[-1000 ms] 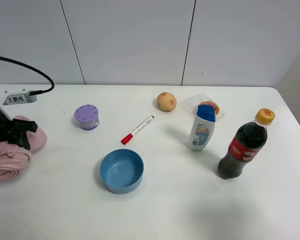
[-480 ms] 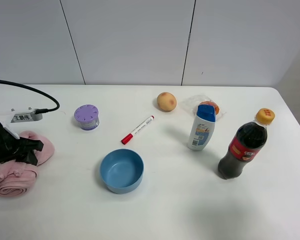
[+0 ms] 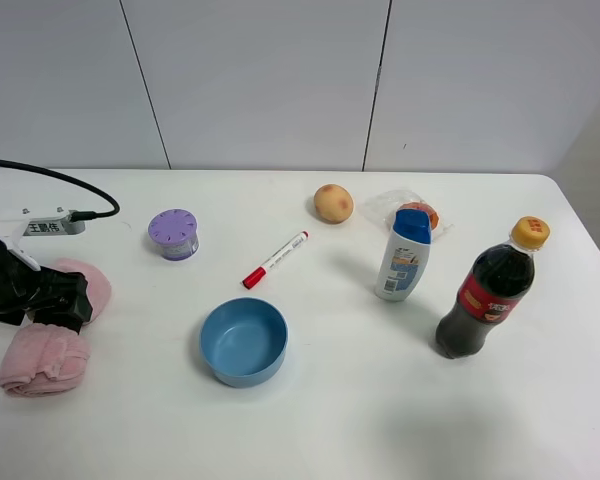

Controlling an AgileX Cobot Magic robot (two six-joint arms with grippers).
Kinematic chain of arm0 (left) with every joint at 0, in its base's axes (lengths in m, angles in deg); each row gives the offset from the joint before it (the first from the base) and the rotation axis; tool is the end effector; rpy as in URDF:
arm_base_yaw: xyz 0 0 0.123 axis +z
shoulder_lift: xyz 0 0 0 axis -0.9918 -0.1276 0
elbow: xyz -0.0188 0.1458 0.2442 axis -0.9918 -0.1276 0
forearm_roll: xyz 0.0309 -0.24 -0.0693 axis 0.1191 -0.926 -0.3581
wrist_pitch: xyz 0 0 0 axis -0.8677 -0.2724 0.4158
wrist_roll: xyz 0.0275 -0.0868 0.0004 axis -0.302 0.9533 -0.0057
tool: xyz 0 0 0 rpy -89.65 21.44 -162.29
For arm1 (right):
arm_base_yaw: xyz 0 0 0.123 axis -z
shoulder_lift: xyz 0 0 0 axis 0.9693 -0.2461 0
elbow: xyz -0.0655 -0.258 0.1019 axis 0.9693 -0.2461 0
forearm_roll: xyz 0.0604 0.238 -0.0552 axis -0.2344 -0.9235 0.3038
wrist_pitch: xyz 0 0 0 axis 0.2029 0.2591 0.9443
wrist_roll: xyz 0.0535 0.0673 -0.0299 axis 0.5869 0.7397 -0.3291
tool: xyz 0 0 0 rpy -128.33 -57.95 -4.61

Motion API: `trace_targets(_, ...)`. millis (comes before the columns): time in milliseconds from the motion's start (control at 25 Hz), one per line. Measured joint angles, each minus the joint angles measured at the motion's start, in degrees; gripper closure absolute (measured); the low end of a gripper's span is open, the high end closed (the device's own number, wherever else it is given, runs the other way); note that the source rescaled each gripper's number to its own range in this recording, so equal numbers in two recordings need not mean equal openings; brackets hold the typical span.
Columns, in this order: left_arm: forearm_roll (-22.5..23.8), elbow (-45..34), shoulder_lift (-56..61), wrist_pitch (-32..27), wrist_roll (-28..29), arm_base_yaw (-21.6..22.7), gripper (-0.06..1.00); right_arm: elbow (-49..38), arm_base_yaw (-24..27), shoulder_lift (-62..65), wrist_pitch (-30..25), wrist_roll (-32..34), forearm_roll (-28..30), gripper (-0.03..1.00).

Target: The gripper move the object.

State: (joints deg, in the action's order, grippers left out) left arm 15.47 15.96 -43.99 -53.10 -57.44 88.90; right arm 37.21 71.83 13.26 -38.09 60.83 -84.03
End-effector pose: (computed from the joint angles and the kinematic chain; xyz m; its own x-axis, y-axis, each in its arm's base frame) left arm 0.2628 0.0201 0.1372 -0.9765 -0.0389 -0.2118 -0.0229 0.9967 -0.0777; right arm -0.0036 0.0020 0.2722 -0.4690 -0.0686 -0.8805 -0.1080 0.9939 -0.0199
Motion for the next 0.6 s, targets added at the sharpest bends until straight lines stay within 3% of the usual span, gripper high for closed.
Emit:
trace_targets(280, 0.0, 0.0, 0.0, -0.1, 0.1, 0.0, 0.14, 0.0, 0.0, 0.0, 0.0, 0.0, 0.0, -0.03)
trace_targets(440, -0.1, 0.0, 0.0, -0.6, 3.9, 0.0, 0.13, 0.0, 0.0, 0.0, 0.0, 0.0, 0.0, -0.03)
trace_targets(600, 0.6, 0.0, 0.9, -1.7, 4.8, 0.0, 0.00, 0.0, 0.0, 0.0, 0.0, 0.0, 0.0, -0.03)
